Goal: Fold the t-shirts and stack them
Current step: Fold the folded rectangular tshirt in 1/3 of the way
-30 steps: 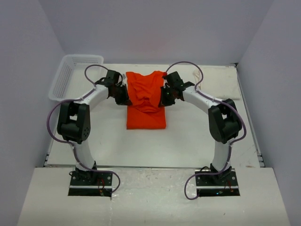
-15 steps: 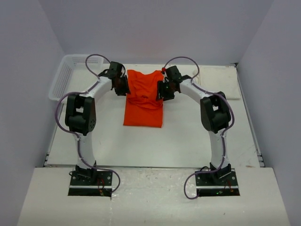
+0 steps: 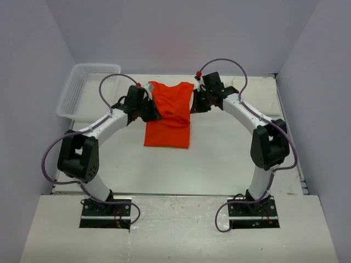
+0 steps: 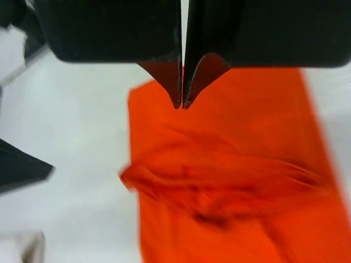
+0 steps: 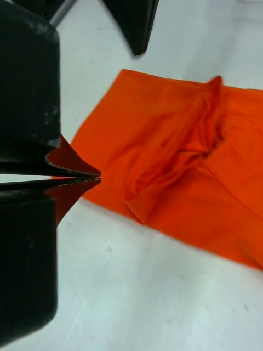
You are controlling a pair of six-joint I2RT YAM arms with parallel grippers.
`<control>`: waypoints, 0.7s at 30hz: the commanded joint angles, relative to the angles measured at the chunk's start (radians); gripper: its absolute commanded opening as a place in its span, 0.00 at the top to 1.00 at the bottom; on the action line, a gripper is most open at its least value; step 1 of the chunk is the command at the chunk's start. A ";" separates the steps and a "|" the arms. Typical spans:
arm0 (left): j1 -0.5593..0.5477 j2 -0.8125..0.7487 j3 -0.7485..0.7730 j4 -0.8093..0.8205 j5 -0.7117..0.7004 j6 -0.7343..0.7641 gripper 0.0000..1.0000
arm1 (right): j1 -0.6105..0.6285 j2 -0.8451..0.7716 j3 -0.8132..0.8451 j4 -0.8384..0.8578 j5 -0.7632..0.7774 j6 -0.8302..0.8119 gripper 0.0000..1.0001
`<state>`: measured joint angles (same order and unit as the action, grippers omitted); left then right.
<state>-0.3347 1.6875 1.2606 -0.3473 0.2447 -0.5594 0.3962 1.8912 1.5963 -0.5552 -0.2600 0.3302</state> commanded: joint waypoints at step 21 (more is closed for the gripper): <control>-0.109 0.072 -0.342 0.281 0.266 -0.030 1.00 | 0.164 0.290 0.077 -0.020 -0.124 0.072 1.00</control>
<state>-0.4473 1.7855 0.9375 -0.1230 0.4816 -0.5995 0.5560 2.1746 1.6249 -0.5758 -0.3595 0.3927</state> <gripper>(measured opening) 0.002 0.003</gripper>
